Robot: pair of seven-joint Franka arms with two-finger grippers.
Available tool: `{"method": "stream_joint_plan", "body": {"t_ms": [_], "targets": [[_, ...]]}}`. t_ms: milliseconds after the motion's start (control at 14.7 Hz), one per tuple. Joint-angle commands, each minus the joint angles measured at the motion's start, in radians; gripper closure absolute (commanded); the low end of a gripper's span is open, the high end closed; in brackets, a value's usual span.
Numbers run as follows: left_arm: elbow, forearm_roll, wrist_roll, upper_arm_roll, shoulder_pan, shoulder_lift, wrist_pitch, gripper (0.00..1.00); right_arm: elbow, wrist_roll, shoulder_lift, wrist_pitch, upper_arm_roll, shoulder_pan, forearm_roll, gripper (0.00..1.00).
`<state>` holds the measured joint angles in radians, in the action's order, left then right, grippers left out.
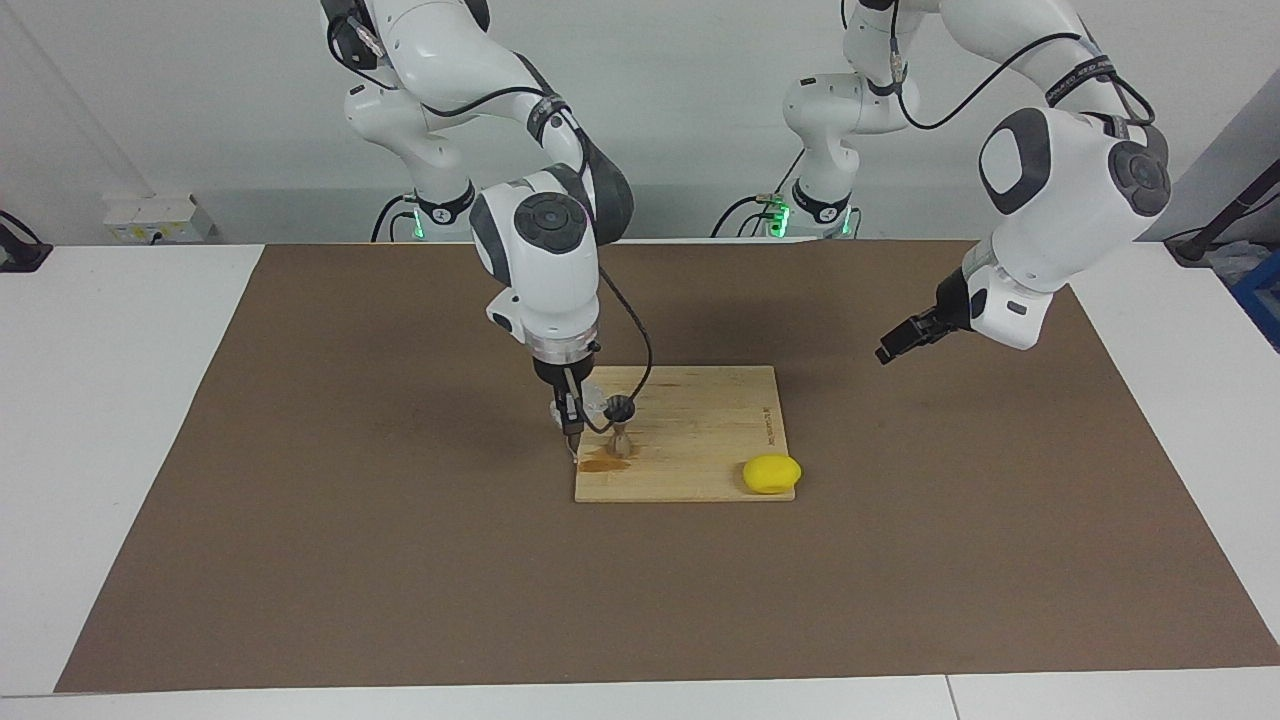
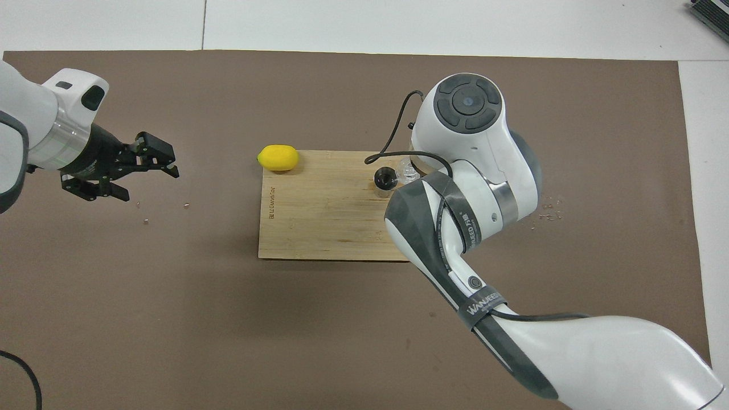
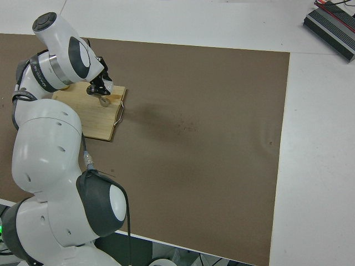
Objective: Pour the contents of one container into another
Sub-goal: 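Move the glass over the dark cup while the left gripper withdraws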
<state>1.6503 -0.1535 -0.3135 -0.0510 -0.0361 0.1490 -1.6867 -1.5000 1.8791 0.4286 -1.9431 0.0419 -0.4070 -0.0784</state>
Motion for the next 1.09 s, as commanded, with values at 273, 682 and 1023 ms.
{"method": "stream_joint_plan", "body": {"t_ms": [273, 682, 1023], "targets": [[-0.018, 0.137, 0.352, 0.000, 0.021, -0.083, -0.056, 0.00, 0.030, 0.021, 0.013, 0.021, 0.004, -0.026, -0.093, 0.89], [-0.044, 0.138, 0.417, -0.003, 0.027, -0.172, 0.105, 0.00, 0.030, 0.023, 0.010, 0.012, 0.004, -0.061, -0.147, 0.89], [-0.030, 0.137, 0.439, -0.010, 0.019, -0.204, 0.153, 0.00, 0.030, 0.023, 0.009, 0.006, 0.004, -0.075, -0.205, 0.89]]}}
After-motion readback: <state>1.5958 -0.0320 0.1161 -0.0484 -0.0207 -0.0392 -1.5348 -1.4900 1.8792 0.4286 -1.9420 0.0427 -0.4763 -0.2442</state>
